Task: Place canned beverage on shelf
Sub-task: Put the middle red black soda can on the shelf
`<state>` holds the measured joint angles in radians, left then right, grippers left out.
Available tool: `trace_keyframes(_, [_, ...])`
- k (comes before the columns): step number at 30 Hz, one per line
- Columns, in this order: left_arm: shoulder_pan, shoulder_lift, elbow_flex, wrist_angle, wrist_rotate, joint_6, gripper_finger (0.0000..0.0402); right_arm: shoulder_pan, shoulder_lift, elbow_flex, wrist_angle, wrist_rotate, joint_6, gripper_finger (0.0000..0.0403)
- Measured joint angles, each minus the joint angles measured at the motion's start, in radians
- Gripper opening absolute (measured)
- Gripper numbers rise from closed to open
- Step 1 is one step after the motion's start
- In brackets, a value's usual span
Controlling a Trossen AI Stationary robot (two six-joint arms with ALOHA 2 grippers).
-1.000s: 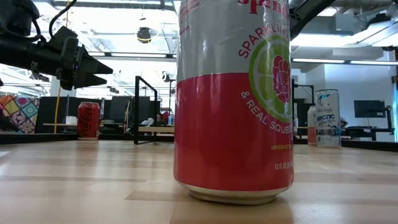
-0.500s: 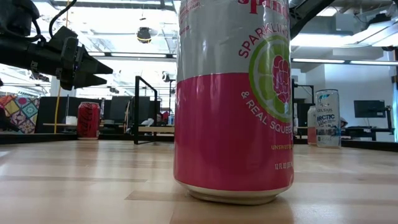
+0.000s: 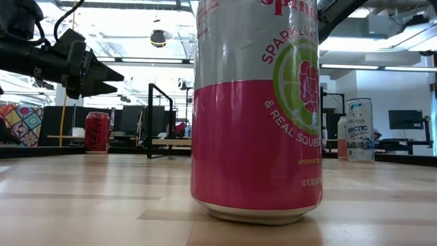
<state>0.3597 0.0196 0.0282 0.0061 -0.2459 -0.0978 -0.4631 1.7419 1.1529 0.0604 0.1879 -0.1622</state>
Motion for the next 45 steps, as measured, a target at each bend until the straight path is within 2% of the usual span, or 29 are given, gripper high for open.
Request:
trace_keyframes(11, [0.000, 0.000, 0.000, 0.000, 0.000, 0.000, 0.0374, -0.017, 0.042, 0.002, 0.078, -0.011, 0.000, 0.0020])
trace_keyframes(28, [0.000, 0.000, 0.000, 0.000, 0.000, 0.000, 0.0374, 0.041, 0.023, 0.001, -0.007, -0.007, 0.023, 0.0020])
trace_keyframes(32, [0.000, 0.000, 0.000, 0.000, 0.000, 0.000, 0.0374, 0.071, -0.003, 0.056, -0.143, 0.025, 0.023, 0.0020])
trace_keyframes(34, [0.000, 0.000, 0.000, 0.000, 0.000, 0.000, 0.0374, 0.085, -0.010, 0.125, -0.277, 0.069, 0.031, 0.0020])
trace_keyframes(37, [0.000, 0.000, 0.000, 0.000, 0.000, 0.000, 0.0374, 0.078, -0.004, 0.242, -0.460, 0.080, 0.078, 0.0020])
trace_keyframes(40, [0.000, 0.000, 0.000, 0.000, 0.000, 0.000, 0.0374, 0.059, 0.011, 0.301, -0.492, 0.080, 0.092, 0.0020])
trace_keyframes(45, [0.000, 0.000, 0.000, 0.000, -0.001, 0.000, 0.0374, 0.035, 0.013, 0.315, -0.503, 0.079, 0.110, 0.0020])
